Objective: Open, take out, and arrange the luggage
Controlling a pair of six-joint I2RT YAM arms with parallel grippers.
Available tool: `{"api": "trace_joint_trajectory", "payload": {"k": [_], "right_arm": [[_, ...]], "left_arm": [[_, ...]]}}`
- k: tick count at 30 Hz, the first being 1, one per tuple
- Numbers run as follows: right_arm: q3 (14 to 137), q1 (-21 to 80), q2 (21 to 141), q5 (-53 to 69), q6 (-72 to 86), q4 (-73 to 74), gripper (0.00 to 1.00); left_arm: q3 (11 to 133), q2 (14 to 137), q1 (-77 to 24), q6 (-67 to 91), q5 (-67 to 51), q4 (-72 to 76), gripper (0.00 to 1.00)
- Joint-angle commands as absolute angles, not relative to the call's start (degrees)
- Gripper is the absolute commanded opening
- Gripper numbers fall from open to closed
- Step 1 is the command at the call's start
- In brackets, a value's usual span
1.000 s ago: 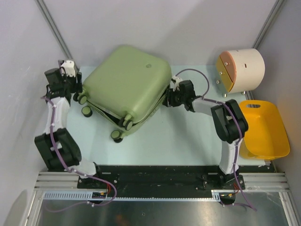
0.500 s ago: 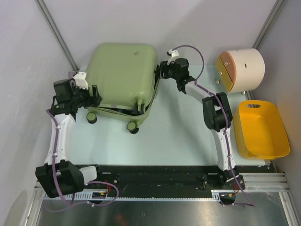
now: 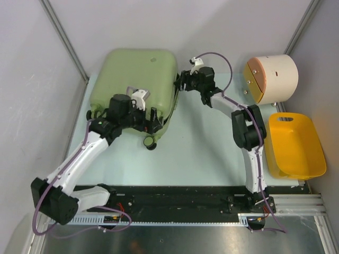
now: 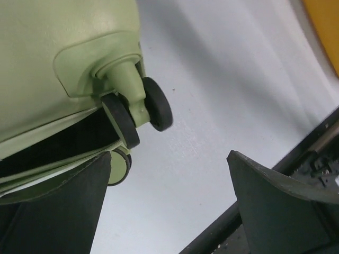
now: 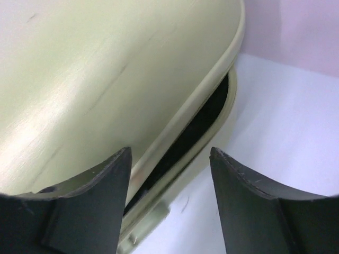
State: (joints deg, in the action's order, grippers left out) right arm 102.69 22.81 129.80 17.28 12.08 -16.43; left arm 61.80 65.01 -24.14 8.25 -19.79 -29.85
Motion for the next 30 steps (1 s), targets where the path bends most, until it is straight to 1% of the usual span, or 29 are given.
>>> {"api": "trace_joint_trajectory", "payload": {"k": [1, 3, 4, 5, 6, 9, 10, 11, 12, 19, 22, 23, 25, 26, 29, 30], "right_arm": [[93.54, 24.34, 113.41, 12.42, 12.31, -15.21, 0.69], [90.54, 25.13, 110.58, 8.20, 13.18, -11.02, 0.72], [89.48, 25.83, 109.61, 2.95, 13.10, -8.64, 0.73], [89.47, 26.80, 108.29, 1.16, 12.83, -3.91, 0.73], [89.21, 26.98, 107.85, 0.10, 12.75, -2.21, 0.74], [84.48, 26.46, 104.77, 1.75, 13.18, -2.63, 0.74], [83.68, 26.37, 104.59, 3.15, 13.18, -2.90, 0.73], [83.32, 26.28, 104.68, 3.34, 13.10, -2.47, 0.73], [83.32, 26.11, 104.76, 3.43, 12.75, -2.37, 0.73], [83.32, 25.31, 106.26, 7.11, 11.78, -3.16, 0.73], [83.32, 25.05, 106.78, 7.64, 10.64, -3.08, 0.73], [83.32, 24.87, 106.87, 8.08, 10.20, -2.82, 0.73], [83.32, 24.87, 107.14, 8.35, 8.88, -2.90, 0.72], [83.32, 24.79, 107.31, 8.44, 8.62, -3.34, 0.72], [83.41, 24.70, 108.10, 9.40, 7.74, -6.13, 0.70], [83.41, 24.70, 108.45, 9.67, 7.82, -7.20, 0.69]], "left_arm": [[63.45, 69.42, -30.04, 17.75, -7.06, -26.81, 0.97], [63.46, 70.74, -33.21, 18.54, -0.83, -25.93, 0.98], [63.37, 71.62, -34.01, 19.07, -0.10, -25.84, 0.98], [63.37, 73.55, -34.54, 20.29, 2.52, -25.75, 0.97], [63.54, 74.35, -34.54, 20.74, 4.03, -25.84, 0.96], [64.68, 76.90, -34.89, 20.57, 8.68, -25.84, 0.90], [65.04, 77.43, -34.89, 20.04, 9.40, -25.75, 0.86], [65.82, 78.56, -34.89, 19.60, 10.01, -25.84, 0.79], [66.27, 79.27, -34.89, 19.51, 10.63, -25.84, 0.77], [69.87, 82.18, -34.11, 19.16, 10.46, -25.66, 0.73], [70.66, 81.57, -32.97, 17.94, 5.37, -25.40, 0.51], [70.66, 80.87, -32.44, 17.76, 2.58, -25.40, 0.30], [70.75, 77.54, -29.64, 17.23, -1.30, -25.31, 0.14], [71.01, 76.30, -28.58, 17.14, -4.36, -25.31, 0.00], [71.37, 70.69, -23.57, 16.53, -9.74, -25.22, 0.00], [71.54, 69.36, -22.34, 16.26, -13.15, -25.14, 0.00]]}}
